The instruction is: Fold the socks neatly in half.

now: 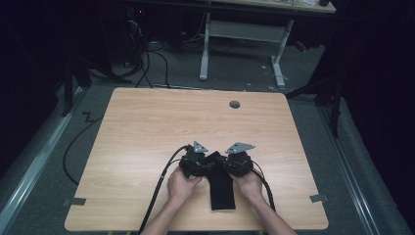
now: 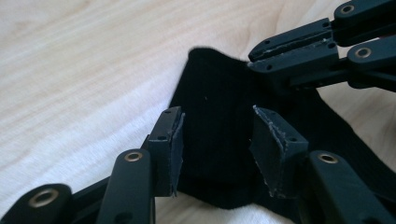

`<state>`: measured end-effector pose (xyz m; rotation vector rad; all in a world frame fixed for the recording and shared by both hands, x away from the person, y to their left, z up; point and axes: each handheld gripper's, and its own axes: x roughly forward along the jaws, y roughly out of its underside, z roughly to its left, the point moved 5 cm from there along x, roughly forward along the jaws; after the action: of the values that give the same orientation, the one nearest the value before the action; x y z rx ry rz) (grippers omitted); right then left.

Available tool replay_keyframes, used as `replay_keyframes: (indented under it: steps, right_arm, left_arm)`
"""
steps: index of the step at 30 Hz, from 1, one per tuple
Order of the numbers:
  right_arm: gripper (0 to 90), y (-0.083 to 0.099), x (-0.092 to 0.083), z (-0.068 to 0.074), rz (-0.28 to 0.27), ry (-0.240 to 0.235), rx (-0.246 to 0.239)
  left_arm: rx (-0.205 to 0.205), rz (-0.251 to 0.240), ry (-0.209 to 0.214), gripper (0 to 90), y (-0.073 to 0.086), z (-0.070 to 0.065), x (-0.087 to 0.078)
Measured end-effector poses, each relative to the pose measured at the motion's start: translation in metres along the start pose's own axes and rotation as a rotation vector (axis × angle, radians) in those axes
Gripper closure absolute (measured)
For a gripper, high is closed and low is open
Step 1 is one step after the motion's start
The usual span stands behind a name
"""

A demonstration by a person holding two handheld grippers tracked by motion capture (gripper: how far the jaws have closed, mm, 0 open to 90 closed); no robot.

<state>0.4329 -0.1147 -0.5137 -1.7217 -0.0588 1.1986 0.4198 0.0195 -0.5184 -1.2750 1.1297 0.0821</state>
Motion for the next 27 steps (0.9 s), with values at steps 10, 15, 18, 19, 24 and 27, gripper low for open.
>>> replay_keyframes:
  steps: [10, 15, 18, 19, 24, 27]
  right_arm:
    - [80.1, 0.022, 0.001, 0.001, 0.052, -0.028, 0.018]
    - [79.9, 0.02, 0.005, 0.002, 0.046, -0.013, 0.006]
    - [79.9, 0.016, 0.009, 0.005, 0.042, -0.003, -0.005]
    - [79.9, 0.014, 0.011, 0.006, 0.04, 0.0, -0.006]
    - [79.0, 0.008, 0.02, 0.01, 0.017, -0.012, -0.001]
    - [75.2, 0.006, 0.023, 0.01, 0.011, -0.005, -0.012]
  left_arm:
    - [0.055, 0.015, -0.015, 50.7, 0.01, -0.005, 0.003]
    - [0.08, 0.018, -0.063, 50.7, 0.011, -0.002, 0.003]
    - [0.085, 0.025, -0.089, 50.8, 0.012, 0.002, 0.001]
    - [0.079, 0.023, -0.093, 50.8, 0.013, 0.005, 0.0]
    - [0.048, 0.02, -0.109, 50.3, 0.015, 0.015, -0.005]
    - [0.054, 0.037, -0.126, 49.2, 0.014, 0.016, -0.006]
